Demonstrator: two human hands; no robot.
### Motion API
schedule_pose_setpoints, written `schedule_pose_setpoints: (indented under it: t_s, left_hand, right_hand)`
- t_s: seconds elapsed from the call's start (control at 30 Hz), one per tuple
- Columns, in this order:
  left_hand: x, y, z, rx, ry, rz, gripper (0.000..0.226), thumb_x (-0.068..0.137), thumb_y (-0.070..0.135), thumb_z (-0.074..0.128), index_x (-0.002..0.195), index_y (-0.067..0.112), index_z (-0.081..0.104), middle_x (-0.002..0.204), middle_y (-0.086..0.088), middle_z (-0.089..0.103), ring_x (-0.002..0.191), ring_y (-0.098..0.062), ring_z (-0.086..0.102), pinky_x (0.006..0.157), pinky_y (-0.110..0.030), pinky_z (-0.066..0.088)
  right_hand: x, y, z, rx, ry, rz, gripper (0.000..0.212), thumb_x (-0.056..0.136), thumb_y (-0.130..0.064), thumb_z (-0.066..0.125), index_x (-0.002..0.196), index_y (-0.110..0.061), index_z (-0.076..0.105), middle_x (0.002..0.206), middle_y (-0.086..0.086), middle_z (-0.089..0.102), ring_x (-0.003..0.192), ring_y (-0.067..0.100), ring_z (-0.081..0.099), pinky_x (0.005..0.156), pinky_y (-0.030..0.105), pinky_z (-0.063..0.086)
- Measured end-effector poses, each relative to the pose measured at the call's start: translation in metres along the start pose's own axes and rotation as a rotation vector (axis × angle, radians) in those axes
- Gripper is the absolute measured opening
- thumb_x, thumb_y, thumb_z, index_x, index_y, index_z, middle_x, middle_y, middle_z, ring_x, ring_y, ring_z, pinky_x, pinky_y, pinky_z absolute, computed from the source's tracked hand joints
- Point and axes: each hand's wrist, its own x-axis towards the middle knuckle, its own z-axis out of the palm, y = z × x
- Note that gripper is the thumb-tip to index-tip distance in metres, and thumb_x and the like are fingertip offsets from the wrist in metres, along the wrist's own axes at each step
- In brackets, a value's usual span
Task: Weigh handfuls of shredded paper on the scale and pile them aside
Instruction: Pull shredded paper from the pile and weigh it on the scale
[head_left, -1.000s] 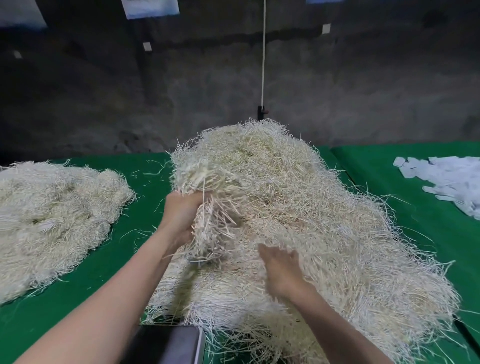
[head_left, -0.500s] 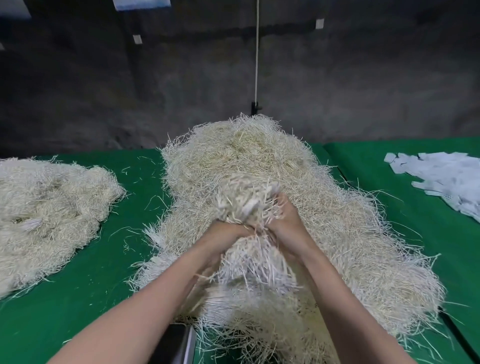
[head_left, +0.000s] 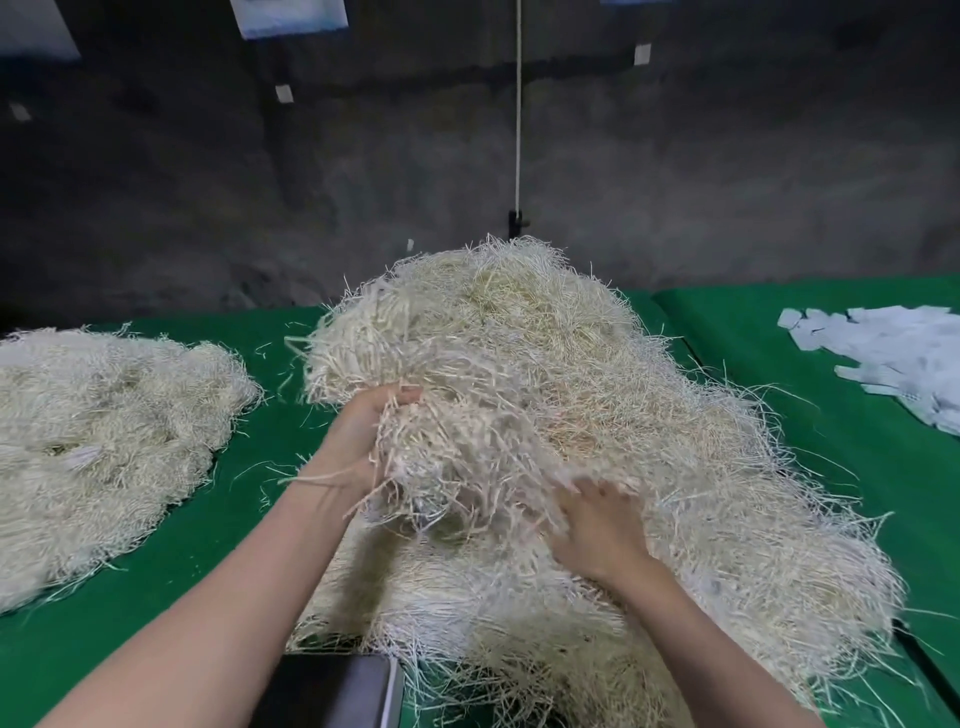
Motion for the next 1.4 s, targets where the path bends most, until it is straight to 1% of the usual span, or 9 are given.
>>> schedule_pose_setpoints:
  t_s: [0.13,0.3,0.47,0.6,0.77,0.9,1.0,1.23,1.4]
  left_hand:
    - [-0.003,0.006,-0.016,0.129,0.069,0.067,0.038,0.053,0.024,0.068,0.089,0.016,0.059,0.141,-0.014,0.043,0.126,-0.033,0.040,0.109,-0.049,0.028]
    - [-0.010,-0.002,-0.012,0.170,0.017,0.025,0.060,0.052,0.030,0.070,0.108,0.014,0.057,0.148,-0.014,0.033,0.135,-0.033,0.030,0.112,-0.054,0.020]
    - [-0.018,-0.008,-0.005,0.045,-0.055,0.039,0.028,0.065,0.029,0.066,0.088,0.018,0.077,0.137,-0.004,0.045,0.128,-0.026,0.039,0.100,-0.043,0.034]
    - [-0.013,-0.003,-0.005,0.368,-0.200,0.042,0.028,0.073,0.040,0.063,0.093,0.021,0.065,0.124,0.008,0.053,0.123,-0.016,0.045,0.100,-0.031,0.034]
    - [0.000,-0.021,0.002,1.094,-0.479,-0.229,0.083,0.077,0.052,0.064,0.145,0.016,0.033,0.155,-0.003,0.025,0.141,-0.021,0.026,0.109,-0.029,0.026]
    - [0.014,-0.041,0.009,1.002,-0.164,0.010,0.049,0.083,0.026,0.069,0.127,0.015,0.052,0.125,0.003,0.056,0.084,-0.006,0.065,0.070,-0.020,0.053]
    - [0.028,-0.039,-0.003,1.072,0.155,0.279,0.023,0.079,0.007,0.067,0.100,0.003,0.061,0.090,-0.001,0.065,0.050,-0.009,0.053,0.051,-0.021,0.049]
    - [0.041,-0.043,-0.019,1.498,0.168,0.512,0.031,0.090,0.039,0.059,0.072,0.015,0.052,0.069,0.003,0.059,0.062,-0.012,0.057,0.069,-0.034,0.057]
    - [0.036,-0.032,-0.025,0.895,-0.002,-0.087,0.068,0.075,0.032,0.076,0.131,0.009,0.045,0.131,-0.008,0.052,0.117,-0.027,0.054,0.094,-0.039,0.047]
  right_hand:
    - [-0.009,0.031,0.003,0.098,-0.183,0.130,0.044,0.090,-0.038,0.053,0.132,-0.031,0.046,0.145,0.002,0.037,0.129,0.025,0.041,0.106,0.039,0.033]
    - [-0.012,0.004,-0.066,0.671,0.311,-0.092,0.024,0.077,-0.028,0.066,0.087,-0.044,0.051,0.126,-0.023,0.045,0.125,0.011,0.042,0.113,0.049,0.026]
    - [-0.009,-0.049,-0.091,0.776,-0.069,-0.237,0.116,0.070,-0.023,0.077,0.147,-0.040,-0.008,0.155,-0.009,0.008,0.136,0.013,0.025,0.113,0.039,0.025]
    - [0.003,-0.058,-0.071,1.026,0.098,0.026,0.044,0.088,0.008,0.049,0.124,-0.017,0.047,0.120,0.002,0.055,0.062,0.000,0.060,0.049,0.023,0.049]
    - [0.012,-0.068,-0.087,1.609,0.167,0.121,0.027,0.096,-0.004,0.043,0.091,-0.021,0.063,0.101,-0.003,0.062,0.071,0.002,0.065,0.051,0.013,0.049]
    - [0.008,-0.058,-0.068,1.166,0.219,0.000,0.064,0.082,0.016,0.042,0.125,-0.030,0.051,0.129,-0.018,0.035,0.086,-0.017,0.052,0.079,0.000,0.030]
    - [0.001,-0.040,-0.049,0.800,0.240,-0.058,0.038,0.084,-0.003,0.061,0.108,-0.031,0.053,0.094,-0.012,0.060,0.063,0.003,0.054,0.048,0.013,0.045]
    - [-0.005,0.008,-0.030,0.355,0.262,0.122,0.045,0.088,-0.022,0.064,0.130,-0.023,0.047,0.068,-0.009,0.055,0.059,0.002,0.052,0.053,0.013,0.038]
    - [-0.009,0.008,-0.037,0.358,0.150,-0.016,0.079,0.075,-0.026,0.070,0.141,-0.029,0.026,0.143,-0.007,0.029,0.135,0.014,0.024,0.116,0.036,0.016]
